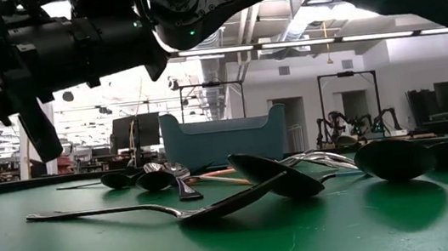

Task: Sort silverware by color (type)
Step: Put the blue spoon into the yellow bin, then put the black spoon into the light blue bin

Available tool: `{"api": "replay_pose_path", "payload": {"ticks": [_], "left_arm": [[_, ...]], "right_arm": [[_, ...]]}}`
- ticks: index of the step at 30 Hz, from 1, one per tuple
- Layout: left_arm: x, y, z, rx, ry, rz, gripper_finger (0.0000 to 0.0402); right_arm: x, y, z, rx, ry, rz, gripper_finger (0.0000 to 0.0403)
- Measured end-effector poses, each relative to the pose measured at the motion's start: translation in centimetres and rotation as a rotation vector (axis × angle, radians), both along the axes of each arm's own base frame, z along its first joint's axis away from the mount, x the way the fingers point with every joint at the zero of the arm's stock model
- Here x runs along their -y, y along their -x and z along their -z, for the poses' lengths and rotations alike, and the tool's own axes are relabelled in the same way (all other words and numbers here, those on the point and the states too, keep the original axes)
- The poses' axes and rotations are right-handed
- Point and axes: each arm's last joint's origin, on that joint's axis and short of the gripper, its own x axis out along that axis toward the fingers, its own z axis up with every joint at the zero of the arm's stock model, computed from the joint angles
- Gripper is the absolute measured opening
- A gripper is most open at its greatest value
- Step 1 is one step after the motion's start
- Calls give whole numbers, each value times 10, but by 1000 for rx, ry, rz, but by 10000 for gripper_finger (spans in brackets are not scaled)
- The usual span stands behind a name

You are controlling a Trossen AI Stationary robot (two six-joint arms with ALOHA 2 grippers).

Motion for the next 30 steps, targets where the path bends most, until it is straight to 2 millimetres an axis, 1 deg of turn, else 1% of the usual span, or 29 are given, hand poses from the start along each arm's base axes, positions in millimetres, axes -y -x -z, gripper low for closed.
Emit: {"api": "replay_pose_path", "payload": {"ticks": [11, 23, 27, 30], "left_arm": [[0, 0, 0, 0, 0, 0, 126], [0, 0, 0, 1, 0, 0, 125], [0, 0, 0, 10, 8, 1, 125], [0, 0, 0, 17, 13, 1, 126]], "right_arm": [[0, 0, 0, 20, 30, -11, 63], [3, -1, -1, 28, 25, -18, 134], [9, -3, -13, 79, -11, -56, 145], [20, -2, -28, 98, -28, -77, 144]]}}
